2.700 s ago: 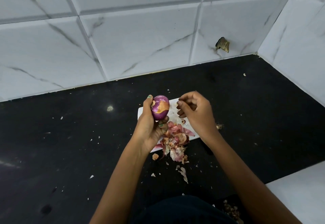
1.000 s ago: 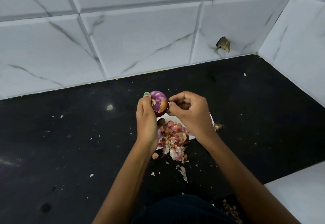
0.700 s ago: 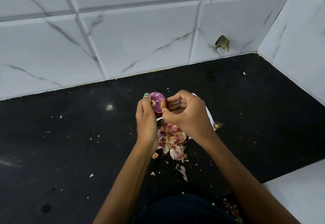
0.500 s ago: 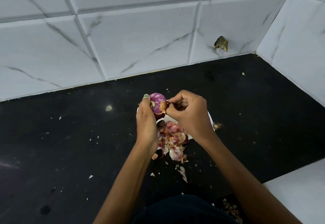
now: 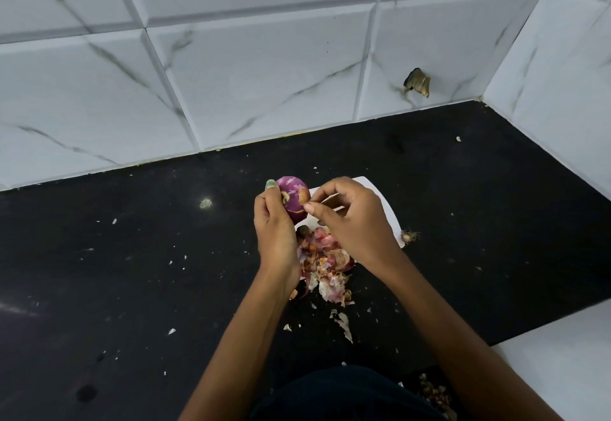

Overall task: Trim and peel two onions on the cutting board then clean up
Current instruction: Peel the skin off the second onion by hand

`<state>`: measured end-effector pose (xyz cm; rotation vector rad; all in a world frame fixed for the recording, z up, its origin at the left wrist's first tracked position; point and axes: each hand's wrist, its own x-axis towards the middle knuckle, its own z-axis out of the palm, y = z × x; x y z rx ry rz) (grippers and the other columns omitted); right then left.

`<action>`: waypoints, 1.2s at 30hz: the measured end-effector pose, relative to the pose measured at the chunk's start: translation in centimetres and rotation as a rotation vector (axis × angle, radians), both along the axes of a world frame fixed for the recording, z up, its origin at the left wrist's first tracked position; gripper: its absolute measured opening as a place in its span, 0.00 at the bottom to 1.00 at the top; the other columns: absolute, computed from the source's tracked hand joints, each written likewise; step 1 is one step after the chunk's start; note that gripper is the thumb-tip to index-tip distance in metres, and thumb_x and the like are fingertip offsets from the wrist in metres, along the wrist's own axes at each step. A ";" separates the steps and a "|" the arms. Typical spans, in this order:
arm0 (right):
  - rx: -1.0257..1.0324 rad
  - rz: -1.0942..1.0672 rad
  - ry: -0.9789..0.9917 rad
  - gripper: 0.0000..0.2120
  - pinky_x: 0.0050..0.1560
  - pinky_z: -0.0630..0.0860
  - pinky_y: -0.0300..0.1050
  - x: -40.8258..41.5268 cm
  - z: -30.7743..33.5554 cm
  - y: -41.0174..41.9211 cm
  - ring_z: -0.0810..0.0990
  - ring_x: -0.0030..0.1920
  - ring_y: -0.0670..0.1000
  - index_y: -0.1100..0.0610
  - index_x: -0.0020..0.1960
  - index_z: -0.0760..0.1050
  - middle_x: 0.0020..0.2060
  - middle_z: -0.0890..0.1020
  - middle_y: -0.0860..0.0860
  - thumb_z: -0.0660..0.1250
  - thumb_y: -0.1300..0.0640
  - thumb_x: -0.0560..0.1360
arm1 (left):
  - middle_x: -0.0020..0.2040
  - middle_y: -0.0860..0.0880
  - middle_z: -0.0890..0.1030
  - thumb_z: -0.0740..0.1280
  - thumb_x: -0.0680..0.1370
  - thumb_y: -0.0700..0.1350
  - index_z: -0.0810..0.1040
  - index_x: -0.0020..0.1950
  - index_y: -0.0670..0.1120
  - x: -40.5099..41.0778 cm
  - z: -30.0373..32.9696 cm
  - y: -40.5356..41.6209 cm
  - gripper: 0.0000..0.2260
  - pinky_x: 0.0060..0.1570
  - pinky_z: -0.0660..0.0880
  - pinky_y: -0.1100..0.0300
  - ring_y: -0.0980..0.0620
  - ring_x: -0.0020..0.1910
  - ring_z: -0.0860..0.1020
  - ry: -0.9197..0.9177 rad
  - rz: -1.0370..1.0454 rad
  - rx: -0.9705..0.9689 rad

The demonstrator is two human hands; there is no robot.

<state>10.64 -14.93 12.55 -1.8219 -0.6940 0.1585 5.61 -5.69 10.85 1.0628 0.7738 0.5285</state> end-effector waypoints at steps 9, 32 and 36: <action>0.067 -0.152 0.177 0.04 0.36 0.80 0.38 1.2 -1.4 0.0 0.83 0.34 0.46 0.56 0.45 0.75 0.36 0.81 0.50 0.66 0.63 0.77 | 0.44 0.47 0.75 0.55 0.82 0.57 0.73 0.52 0.49 -0.1 0.9 0.2 0.15 0.37 0.69 0.61 0.52 0.43 0.74 0.000 -0.029 -0.109; -0.032 -0.030 0.258 0.07 0.47 0.82 0.49 0.1 -0.1 0.8 0.84 0.43 0.44 0.54 0.49 0.82 0.40 0.85 0.47 0.71 0.56 0.71 | 0.44 0.51 0.75 0.54 0.83 0.47 0.73 0.53 0.49 -0.2 0.2 -0.2 0.09 0.46 0.73 0.54 0.56 0.43 0.74 0.039 0.002 0.195; -0.016 -0.033 0.200 0.07 0.45 0.82 0.45 0.0 0.2 0.8 0.84 0.39 0.43 0.55 0.46 0.83 0.36 0.85 0.46 0.71 0.59 0.69 | 0.43 0.51 0.73 0.54 0.83 0.46 0.73 0.53 0.48 -0.3 0.1 -0.3 0.09 0.43 0.71 0.58 0.57 0.40 0.72 0.031 0.007 0.244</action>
